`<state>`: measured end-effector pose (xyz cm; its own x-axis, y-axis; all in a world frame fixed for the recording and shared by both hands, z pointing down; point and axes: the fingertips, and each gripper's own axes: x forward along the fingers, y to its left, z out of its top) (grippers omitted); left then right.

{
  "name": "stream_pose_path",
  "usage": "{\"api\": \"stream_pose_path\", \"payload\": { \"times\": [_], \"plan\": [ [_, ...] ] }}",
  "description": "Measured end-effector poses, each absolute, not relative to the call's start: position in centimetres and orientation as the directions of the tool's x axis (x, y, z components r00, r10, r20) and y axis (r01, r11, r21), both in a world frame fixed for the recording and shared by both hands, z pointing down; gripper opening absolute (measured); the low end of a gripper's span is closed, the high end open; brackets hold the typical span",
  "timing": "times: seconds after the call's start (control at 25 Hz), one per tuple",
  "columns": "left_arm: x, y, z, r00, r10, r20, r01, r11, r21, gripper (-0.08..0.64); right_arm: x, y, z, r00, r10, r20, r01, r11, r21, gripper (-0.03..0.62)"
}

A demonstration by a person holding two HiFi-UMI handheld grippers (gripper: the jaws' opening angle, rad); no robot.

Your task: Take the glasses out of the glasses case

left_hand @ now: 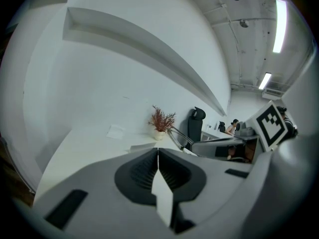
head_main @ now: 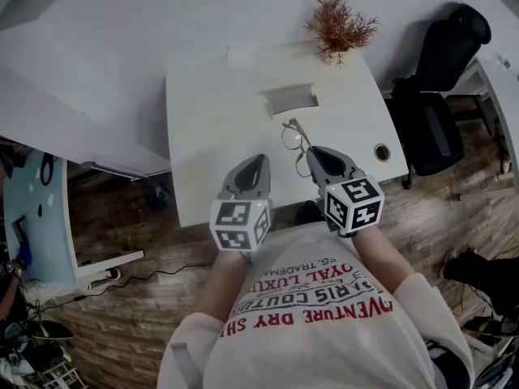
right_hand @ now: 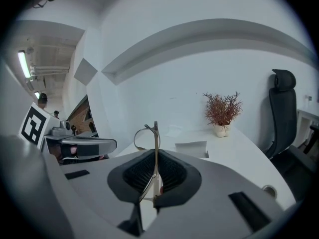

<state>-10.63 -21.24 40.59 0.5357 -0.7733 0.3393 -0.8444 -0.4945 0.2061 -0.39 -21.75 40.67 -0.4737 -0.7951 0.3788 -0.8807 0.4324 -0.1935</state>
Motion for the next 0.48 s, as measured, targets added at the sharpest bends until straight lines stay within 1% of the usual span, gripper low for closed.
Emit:
{"api": "stream_pose_path", "payload": {
  "times": [0.48],
  "plan": [
    [-11.56, -21.29, 40.30, 0.540, -0.779, 0.318, -0.841, -0.491, 0.226, 0.009, -0.11, -21.50, 40.81, -0.446, -0.810, 0.381, -0.895, 0.407, -0.182, 0.028]
  ]
}}
